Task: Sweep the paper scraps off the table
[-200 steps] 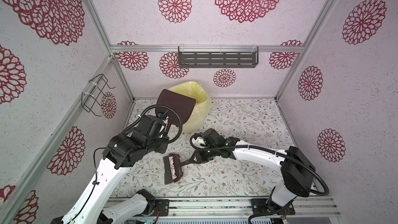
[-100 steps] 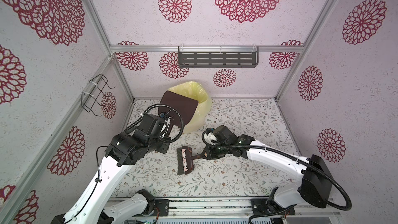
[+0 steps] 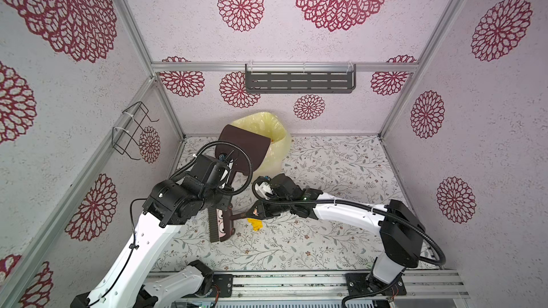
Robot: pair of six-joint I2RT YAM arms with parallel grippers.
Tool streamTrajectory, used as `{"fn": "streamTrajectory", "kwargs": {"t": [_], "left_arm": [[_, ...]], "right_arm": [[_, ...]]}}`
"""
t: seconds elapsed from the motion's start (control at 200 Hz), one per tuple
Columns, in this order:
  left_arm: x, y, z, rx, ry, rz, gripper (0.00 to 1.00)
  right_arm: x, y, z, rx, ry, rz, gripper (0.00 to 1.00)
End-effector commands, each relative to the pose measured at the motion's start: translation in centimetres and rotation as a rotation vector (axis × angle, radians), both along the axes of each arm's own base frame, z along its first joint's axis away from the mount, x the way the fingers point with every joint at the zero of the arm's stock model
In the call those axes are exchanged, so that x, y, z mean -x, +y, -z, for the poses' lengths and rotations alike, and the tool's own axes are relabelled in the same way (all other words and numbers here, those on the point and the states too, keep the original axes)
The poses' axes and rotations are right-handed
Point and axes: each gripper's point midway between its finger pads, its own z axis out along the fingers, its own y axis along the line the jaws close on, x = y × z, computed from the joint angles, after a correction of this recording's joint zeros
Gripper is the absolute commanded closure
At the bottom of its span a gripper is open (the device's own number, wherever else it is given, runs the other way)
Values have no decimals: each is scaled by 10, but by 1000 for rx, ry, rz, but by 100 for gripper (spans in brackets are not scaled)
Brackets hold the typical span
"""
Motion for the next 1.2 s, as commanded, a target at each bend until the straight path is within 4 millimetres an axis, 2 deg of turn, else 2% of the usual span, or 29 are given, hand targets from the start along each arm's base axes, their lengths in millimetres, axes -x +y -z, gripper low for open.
{"fn": "streamTrajectory", "kwargs": {"t": [0.0,0.23,0.45,0.555,0.645,0.801,0.921,1.071,1.196], "left_arm": [[4,9,-12,4,-38,-36,100],[9,18,-12,-14,-35,-66,100],[7,17,-10,-20,-25,-63,100],[4,12,-4,-3,-23,-56,100],[0,11,-1,-13,-20,-57,100],[-2,9,0,-11,-19,-55,100],[-1,9,0,0,-28,-56,100],[-2,11,-1,-13,-40,-53,100],[-5,10,-1,-26,-44,-40,100]], "right_arm": [[-10,41,-72,-294,-23,0,100],[-21,88,-60,-384,59,47,100],[-45,117,-32,-392,135,130,100],[-48,134,-16,-361,172,123,100],[-50,139,0,-316,192,136,100],[-50,121,28,-200,188,173,100],[-45,97,42,-124,189,182,100],[-36,54,54,8,184,188,100],[-27,11,51,130,156,186,100]]}}
